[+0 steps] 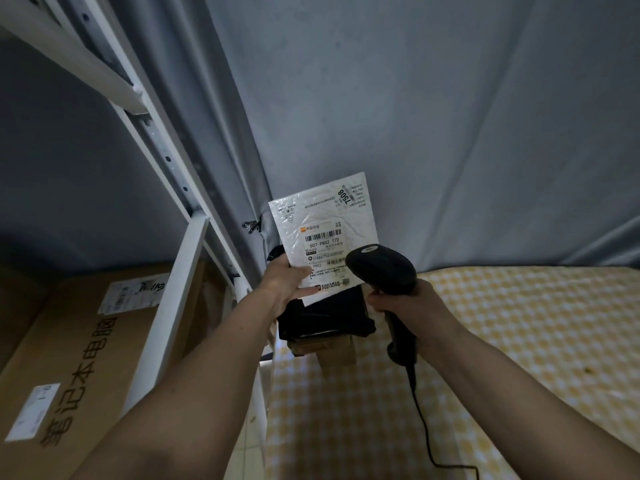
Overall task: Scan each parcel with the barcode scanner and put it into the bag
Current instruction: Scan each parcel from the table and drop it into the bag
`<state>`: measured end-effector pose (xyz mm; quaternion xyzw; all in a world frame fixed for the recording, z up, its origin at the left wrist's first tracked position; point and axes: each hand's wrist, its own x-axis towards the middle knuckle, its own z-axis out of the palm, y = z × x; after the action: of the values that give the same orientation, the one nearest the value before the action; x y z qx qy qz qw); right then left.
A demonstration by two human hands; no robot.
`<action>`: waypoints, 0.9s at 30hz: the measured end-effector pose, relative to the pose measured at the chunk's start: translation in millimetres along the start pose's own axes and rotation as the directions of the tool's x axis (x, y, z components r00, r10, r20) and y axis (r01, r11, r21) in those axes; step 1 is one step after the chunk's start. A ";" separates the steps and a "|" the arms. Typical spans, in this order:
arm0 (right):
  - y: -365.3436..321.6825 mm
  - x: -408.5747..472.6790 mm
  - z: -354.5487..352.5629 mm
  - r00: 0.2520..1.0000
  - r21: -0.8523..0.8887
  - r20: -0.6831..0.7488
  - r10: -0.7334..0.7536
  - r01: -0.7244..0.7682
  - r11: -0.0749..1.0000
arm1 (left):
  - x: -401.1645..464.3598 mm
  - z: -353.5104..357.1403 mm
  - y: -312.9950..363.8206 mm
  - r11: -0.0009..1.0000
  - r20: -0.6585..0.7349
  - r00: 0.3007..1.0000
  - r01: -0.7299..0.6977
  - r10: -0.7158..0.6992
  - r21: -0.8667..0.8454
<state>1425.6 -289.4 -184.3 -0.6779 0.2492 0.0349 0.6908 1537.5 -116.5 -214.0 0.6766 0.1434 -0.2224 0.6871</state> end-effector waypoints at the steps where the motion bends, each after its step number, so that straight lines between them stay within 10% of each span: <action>1: -0.3 -0.9 -0.4 1.000 0.010 0.003 0.007 -0.007 1.000 | -0.9 1.2 -0.2 1.000 -0.005 1.000 -0.006 0.006 0.008; 15: 3.5 -23.3 -11.4 0.999 0.111 -0.030 -0.019 0.022 0.994 | -13.1 19.5 -4.8 0.996 0.014 0.998 -0.065 0.064 0.053; 27: 33.2 -87.4 -124.6 0.935 0.265 -0.352 0.053 0.046 0.963 | -50.9 148.4 -16.4 0.915 0.263 0.960 -0.190 0.097 0.356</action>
<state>1299.5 -380.3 -175.2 -0.5726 0.3737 -0.1212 0.7196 1470.1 -258.0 -196.5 0.7731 -0.0365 -0.2745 0.5706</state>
